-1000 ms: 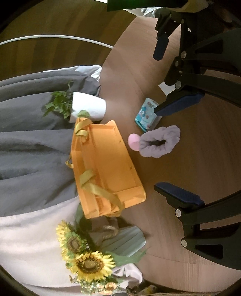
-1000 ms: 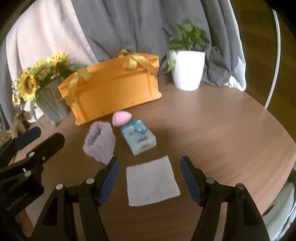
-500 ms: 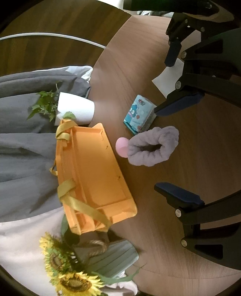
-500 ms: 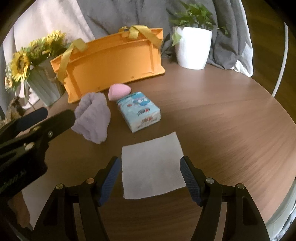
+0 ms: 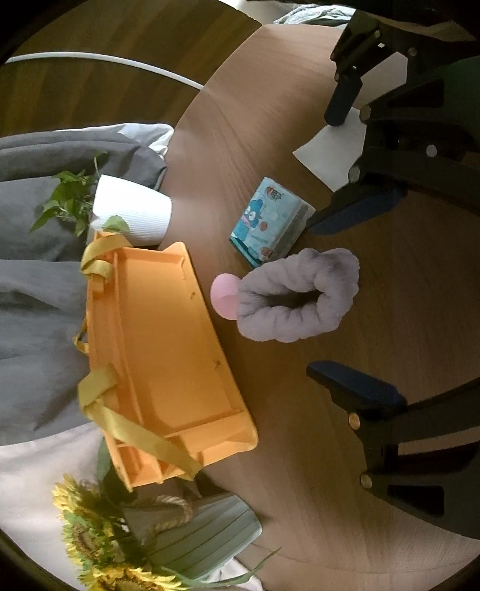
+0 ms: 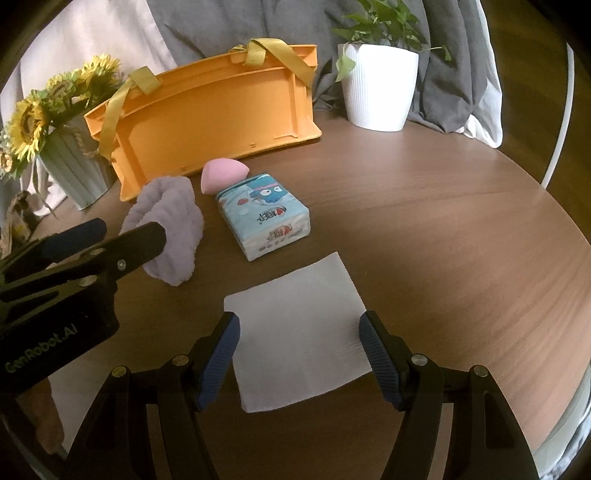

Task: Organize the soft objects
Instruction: 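Grasp the lavender scrunchie with the left tool while the right tool grasps the white napkin, then lift the scrunchie and napkin and carry both over the orange crate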

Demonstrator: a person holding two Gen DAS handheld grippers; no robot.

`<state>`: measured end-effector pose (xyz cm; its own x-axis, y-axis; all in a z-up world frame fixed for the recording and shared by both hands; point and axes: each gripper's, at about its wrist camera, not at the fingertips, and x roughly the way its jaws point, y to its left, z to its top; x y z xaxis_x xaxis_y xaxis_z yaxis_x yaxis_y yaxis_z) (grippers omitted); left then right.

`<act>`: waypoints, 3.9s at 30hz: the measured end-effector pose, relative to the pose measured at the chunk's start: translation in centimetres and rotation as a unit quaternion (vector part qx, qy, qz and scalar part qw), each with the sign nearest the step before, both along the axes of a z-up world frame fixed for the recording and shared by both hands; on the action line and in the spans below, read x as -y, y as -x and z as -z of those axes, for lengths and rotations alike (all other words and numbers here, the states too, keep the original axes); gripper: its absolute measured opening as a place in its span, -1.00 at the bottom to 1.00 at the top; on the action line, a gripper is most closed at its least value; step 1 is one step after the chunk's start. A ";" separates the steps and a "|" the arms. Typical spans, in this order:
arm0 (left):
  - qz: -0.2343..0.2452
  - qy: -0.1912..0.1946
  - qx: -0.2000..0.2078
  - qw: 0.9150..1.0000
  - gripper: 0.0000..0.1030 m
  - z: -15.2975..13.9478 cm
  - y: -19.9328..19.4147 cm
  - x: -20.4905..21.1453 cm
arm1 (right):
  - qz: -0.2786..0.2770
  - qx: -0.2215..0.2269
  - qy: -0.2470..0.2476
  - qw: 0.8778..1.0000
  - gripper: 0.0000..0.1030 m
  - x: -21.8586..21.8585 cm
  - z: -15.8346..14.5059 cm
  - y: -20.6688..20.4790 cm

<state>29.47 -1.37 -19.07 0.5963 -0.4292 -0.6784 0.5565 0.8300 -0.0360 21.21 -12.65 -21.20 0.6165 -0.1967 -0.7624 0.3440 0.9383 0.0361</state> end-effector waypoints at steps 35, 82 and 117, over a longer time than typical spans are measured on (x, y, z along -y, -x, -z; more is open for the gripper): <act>-0.098 0.013 -0.002 0.995 -0.50 -2.7 2.8 -0.3 | -0.083 0.028 -0.010 0.996 -0.76 2.1 -3.6 -0.3; -0.172 0.076 0.124 0.974 -0.50 -16.2 0.0 -1.3 | -0.150 0.212 0.001 0.966 -0.76 3.0 -18.5 -5.9; -0.173 0.060 0.124 0.975 -0.50 -14.4 -14.3 -0.7 | -0.180 0.217 0.005 0.959 -0.76 2.7 -17.3 -20.9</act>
<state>43.76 -0.72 -4.66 0.8595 -0.2397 -0.4515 0.2470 0.9680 -0.0436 42.13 -15.34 -3.85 0.9050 0.0835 -0.4172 -0.0489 0.9945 0.0930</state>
